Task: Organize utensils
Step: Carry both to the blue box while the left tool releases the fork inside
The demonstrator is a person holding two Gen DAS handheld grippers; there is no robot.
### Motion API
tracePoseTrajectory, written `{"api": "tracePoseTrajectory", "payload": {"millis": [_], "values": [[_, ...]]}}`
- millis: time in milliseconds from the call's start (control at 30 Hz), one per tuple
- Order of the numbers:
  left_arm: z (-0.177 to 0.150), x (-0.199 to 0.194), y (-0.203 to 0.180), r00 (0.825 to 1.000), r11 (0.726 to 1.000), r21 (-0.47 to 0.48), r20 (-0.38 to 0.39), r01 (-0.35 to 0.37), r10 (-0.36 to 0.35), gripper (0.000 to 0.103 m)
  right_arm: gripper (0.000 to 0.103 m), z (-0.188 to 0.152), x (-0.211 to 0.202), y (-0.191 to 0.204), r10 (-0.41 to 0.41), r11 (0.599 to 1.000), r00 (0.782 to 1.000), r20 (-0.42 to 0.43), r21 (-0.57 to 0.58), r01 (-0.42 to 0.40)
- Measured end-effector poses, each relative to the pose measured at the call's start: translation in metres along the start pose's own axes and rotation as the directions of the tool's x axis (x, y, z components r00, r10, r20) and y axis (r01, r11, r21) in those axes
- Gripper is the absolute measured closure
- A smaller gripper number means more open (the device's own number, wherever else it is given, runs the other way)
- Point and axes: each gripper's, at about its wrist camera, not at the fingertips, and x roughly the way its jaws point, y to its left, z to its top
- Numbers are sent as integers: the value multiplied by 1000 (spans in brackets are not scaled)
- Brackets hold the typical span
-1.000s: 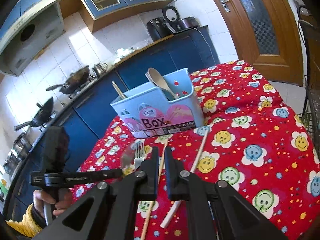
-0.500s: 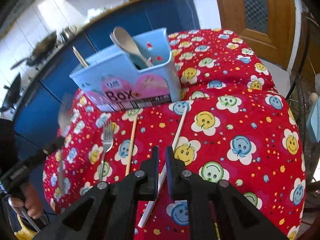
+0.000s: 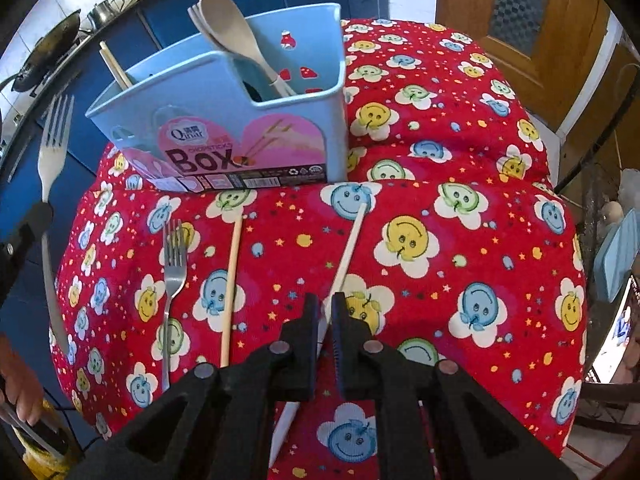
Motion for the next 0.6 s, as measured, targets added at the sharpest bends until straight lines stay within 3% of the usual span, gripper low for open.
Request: {"api": "tracePoseTrajectory", "payload": {"millis": [300,467,600], "values": [[36,6,-6,997,999,37,67,30,-32,102,90,12,13,1,8,1000,998,-59,-5,-8],[64,11,-15,990,996,70,130,50,-59,102,94,5,10,-7,72,996,997,10,45,-73],[79,14,-20,979,996,84,203,11,-28,102,96,-7,4,-17,115,988,988,101,93,-125]]}}
